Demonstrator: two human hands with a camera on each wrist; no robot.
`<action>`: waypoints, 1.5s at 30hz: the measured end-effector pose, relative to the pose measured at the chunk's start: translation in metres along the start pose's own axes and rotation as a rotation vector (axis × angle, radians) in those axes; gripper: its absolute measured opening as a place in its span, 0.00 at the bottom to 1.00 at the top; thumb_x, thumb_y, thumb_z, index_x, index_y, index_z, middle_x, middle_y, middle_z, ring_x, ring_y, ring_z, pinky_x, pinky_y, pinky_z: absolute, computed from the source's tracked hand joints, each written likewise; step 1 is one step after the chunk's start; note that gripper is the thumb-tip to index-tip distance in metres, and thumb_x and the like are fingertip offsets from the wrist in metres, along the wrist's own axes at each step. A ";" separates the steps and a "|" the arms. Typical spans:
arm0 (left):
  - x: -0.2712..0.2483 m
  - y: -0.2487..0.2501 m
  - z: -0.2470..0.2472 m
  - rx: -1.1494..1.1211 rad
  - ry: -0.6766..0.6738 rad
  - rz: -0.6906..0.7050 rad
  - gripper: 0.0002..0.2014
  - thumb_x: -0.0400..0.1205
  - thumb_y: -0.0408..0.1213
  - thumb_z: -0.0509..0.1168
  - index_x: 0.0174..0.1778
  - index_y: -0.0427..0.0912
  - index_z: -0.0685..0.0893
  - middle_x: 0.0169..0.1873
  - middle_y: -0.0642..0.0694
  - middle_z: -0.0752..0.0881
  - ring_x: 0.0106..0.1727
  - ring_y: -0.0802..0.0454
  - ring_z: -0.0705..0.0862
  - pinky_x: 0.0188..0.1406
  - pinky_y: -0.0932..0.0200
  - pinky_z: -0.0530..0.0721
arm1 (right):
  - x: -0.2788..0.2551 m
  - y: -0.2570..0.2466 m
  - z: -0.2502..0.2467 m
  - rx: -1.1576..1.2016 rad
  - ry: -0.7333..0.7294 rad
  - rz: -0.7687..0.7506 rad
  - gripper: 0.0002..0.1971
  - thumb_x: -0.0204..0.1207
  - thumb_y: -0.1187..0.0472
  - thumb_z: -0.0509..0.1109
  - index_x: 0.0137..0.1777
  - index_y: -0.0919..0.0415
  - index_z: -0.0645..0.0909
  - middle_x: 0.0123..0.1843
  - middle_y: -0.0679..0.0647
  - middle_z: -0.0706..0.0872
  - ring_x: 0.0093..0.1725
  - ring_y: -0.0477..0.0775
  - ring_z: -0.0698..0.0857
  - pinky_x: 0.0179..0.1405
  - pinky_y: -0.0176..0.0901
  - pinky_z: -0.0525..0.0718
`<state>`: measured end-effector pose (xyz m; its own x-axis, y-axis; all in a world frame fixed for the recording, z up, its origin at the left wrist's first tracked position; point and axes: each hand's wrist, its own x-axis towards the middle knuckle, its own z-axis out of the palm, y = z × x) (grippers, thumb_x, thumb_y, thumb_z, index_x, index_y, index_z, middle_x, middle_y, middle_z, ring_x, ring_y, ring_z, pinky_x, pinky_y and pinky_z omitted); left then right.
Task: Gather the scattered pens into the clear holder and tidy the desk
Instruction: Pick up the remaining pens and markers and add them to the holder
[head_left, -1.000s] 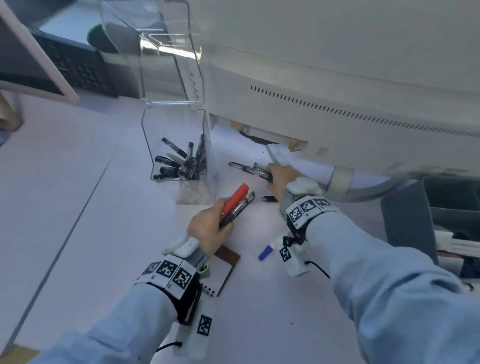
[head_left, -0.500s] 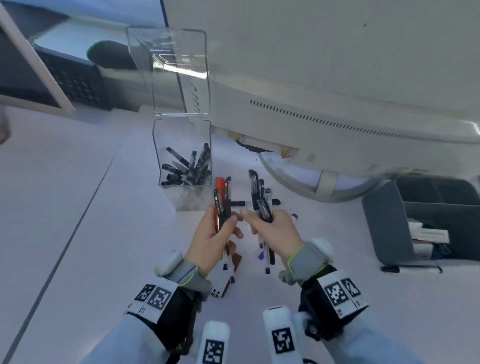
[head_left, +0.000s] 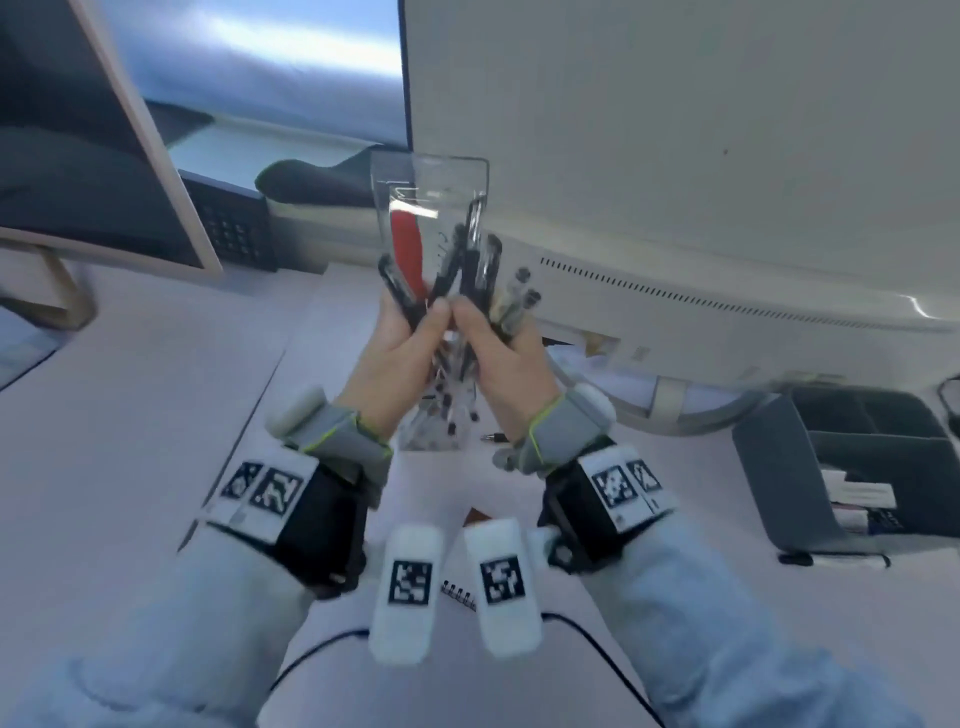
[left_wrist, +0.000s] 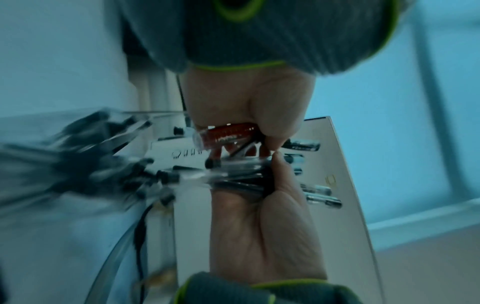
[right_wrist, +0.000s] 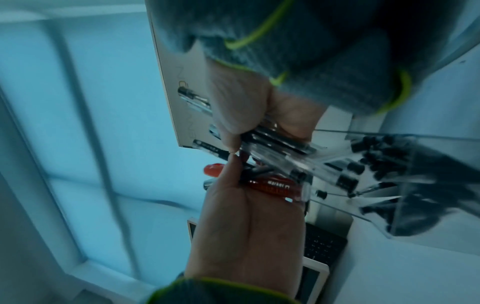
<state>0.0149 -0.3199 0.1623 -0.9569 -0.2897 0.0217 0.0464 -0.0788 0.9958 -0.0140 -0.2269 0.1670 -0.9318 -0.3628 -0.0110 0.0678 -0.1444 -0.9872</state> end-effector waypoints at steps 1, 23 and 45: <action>0.010 0.001 -0.002 0.024 0.027 0.033 0.18 0.84 0.33 0.52 0.72 0.40 0.63 0.56 0.52 0.80 0.55 0.64 0.80 0.57 0.72 0.80 | 0.008 -0.005 0.004 0.004 0.031 -0.025 0.09 0.79 0.66 0.62 0.46 0.56 0.82 0.50 0.61 0.86 0.41 0.44 0.86 0.47 0.34 0.86; -0.013 -0.053 0.003 0.630 0.146 0.261 0.30 0.75 0.26 0.63 0.73 0.43 0.63 0.63 0.37 0.76 0.51 0.55 0.80 0.50 0.70 0.80 | 0.011 0.058 -0.013 -0.433 0.017 -0.326 0.15 0.78 0.69 0.57 0.63 0.67 0.76 0.57 0.64 0.83 0.54 0.57 0.84 0.53 0.35 0.79; -0.011 0.001 -0.012 0.848 0.005 0.203 0.25 0.78 0.34 0.64 0.69 0.37 0.63 0.41 0.48 0.80 0.39 0.44 0.82 0.41 0.51 0.79 | -0.023 0.003 -0.019 -0.815 -0.192 -0.491 0.26 0.78 0.67 0.60 0.76 0.61 0.60 0.72 0.62 0.72 0.68 0.54 0.74 0.66 0.35 0.72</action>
<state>0.0289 -0.3278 0.1623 -0.9518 -0.2258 0.2074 -0.0155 0.7109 0.7031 0.0006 -0.2016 0.1616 -0.7113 -0.5867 0.3870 -0.6486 0.3357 -0.6831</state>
